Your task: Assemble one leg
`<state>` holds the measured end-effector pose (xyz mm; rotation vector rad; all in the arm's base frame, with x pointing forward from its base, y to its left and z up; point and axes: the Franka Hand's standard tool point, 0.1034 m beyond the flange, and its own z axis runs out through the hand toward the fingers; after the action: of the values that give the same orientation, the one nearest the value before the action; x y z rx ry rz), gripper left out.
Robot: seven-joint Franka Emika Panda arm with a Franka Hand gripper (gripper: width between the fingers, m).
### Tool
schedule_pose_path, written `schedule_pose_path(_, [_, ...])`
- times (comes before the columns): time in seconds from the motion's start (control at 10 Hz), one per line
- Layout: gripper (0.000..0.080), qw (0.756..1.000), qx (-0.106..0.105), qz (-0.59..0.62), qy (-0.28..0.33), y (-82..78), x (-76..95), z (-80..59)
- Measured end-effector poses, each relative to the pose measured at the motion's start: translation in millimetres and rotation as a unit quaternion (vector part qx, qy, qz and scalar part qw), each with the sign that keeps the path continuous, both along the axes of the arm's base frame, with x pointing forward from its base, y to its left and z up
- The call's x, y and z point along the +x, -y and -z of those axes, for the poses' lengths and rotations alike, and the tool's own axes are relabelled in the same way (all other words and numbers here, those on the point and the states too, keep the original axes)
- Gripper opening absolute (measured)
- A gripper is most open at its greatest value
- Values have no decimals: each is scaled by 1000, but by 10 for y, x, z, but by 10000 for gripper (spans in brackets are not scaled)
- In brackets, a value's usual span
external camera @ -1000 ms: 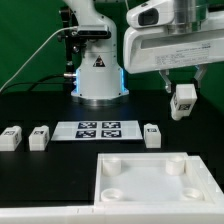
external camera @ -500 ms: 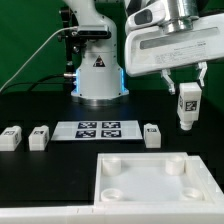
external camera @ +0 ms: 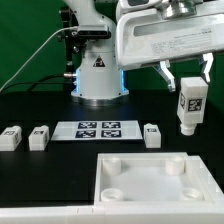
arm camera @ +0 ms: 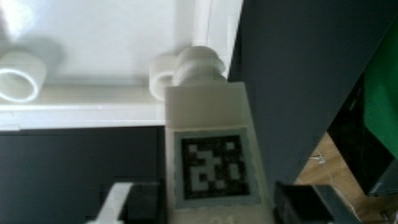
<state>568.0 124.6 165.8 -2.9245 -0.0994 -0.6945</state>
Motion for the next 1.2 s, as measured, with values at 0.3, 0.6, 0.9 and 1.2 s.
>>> schedule_pose_path(0.3, [291, 1000, 0, -1, -2, -5, -22, 21])
schedule_pose_path(0.6, [291, 999, 3, 4, 37, -15, -91, 307])
schedule_pose_path(0.9, [291, 998, 5, 10, 60, 12, 230, 353])
schedule_pose_path(1.2, [291, 998, 7, 17, 61, 35, 390, 358])
